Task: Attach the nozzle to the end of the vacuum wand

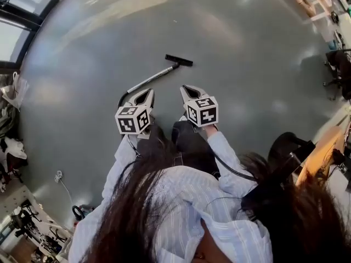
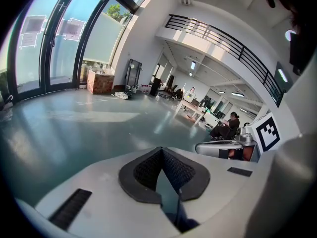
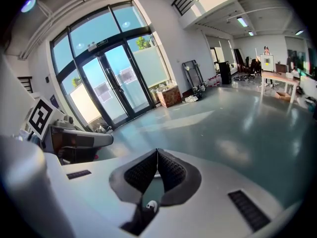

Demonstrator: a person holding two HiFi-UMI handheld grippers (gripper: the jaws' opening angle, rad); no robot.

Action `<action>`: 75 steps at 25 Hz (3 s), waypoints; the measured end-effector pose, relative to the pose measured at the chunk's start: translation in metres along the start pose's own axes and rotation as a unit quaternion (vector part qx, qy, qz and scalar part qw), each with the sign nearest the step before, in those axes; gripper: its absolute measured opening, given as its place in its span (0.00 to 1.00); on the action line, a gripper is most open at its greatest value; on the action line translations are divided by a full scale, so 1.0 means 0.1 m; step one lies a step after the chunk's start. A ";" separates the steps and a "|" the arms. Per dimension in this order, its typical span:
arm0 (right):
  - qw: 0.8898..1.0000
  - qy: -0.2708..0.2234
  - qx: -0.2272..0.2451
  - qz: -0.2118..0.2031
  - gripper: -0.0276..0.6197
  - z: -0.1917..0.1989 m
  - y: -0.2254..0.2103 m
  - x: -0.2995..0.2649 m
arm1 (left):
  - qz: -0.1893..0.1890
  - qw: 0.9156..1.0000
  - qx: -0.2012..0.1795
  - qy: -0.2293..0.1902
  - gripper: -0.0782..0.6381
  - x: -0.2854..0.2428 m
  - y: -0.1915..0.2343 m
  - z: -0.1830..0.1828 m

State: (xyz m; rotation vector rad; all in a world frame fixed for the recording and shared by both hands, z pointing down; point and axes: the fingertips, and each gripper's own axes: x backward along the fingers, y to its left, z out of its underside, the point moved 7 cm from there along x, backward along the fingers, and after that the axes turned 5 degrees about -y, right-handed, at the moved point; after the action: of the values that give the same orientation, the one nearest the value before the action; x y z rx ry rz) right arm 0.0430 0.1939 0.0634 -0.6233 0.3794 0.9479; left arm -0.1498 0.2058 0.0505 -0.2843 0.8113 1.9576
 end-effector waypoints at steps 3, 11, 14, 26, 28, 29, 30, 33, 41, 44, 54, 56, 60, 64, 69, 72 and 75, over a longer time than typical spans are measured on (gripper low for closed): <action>1.000 -0.010 0.001 0.007 0.05 0.01 0.21 0.11 | 0.008 1.000 -0.004 0.002 0.12 0.26 0.06 0.06; 0.998 -0.039 -0.018 0.044 0.05 0.15 1.22 0.04 | 0.050 0.999 -0.010 -0.017 0.12 0.98 0.49 0.06; 0.996 -0.049 -0.045 0.057 0.05 0.32 1.67 -0.02 | 0.069 0.997 -0.035 -0.013 0.12 1.36 0.67 0.12; 0.989 -0.046 -0.089 0.105 0.05 0.93 2.47 0.37 | 0.122 0.992 0.028 0.007 0.12 2.01 1.10 0.57; 0.988 -0.045 -0.094 0.116 0.05 1.02 2.43 0.49 | 0.125 0.992 0.021 0.007 0.12 1.99 1.01 0.63; 0.987 -0.044 -0.096 0.120 0.05 1.05 2.44 0.53 | 0.128 0.992 0.018 0.006 0.12 1.99 0.98 0.64; 0.987 -0.044 -0.097 0.123 0.05 1.07 2.45 0.56 | 0.132 0.991 0.014 0.005 0.12 2.01 0.95 0.64; 0.986 -0.041 -0.099 0.126 0.05 1.15 2.54 0.66 | 0.143 0.990 0.003 0.009 0.12 2.04 0.86 0.66; 0.989 -0.045 -0.088 0.113 0.05 1.70 2.52 1.33 | 0.159 0.987 -0.015 -0.005 0.12 2.26 0.03 1.06; 0.989 -0.051 -0.080 0.110 0.05 1.87 2.50 1.65 | 0.151 0.988 -0.017 -0.023 0.12 2.44 -0.30 1.25; 0.993 -0.076 -0.038 0.079 0.05 2.27 2.38 2.50 | 0.135 0.989 -0.039 -0.045 0.12 2.89 -1.25 2.01; 0.994 -0.079 -0.030 0.072 0.05 2.25 2.44 2.56 | 0.132 0.989 -0.046 -0.047 0.12 2.96 -1.32 2.03; 0.994 -0.089 -0.022 0.061 0.05 2.24 2.46 2.65 | 0.127 0.989 -0.062 -0.051 0.12 3.02 -1.45 2.07; 0.994 -0.095 -0.021 0.058 0.05 2.19 2.50 2.69 | 0.124 0.989 -0.064 -0.054 0.12 3.09 -1.48 2.05; 0.993 -0.095 -0.026 0.058 0.05 2.16 2.49 2.66 | 0.123 0.989 -0.051 -0.056 0.12 3.10 -1.42 2.00; 0.993 -0.093 -0.028 0.061 0.05 2.13 2.52 2.62 | 0.122 0.990 -0.052 -0.053 0.12 3.11 -1.37 1.98; 0.994 -0.089 -0.027 0.062 0.05 2.10 2.56 2.59 | 0.123 0.990 -0.051 -0.050 0.12 3.12 -1.33 1.95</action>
State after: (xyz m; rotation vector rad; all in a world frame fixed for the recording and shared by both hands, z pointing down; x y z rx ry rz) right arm -0.0264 0.6037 -0.0037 -0.5647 0.2368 1.1274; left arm -0.1703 0.5907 -0.0178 -0.1499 0.7097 2.2294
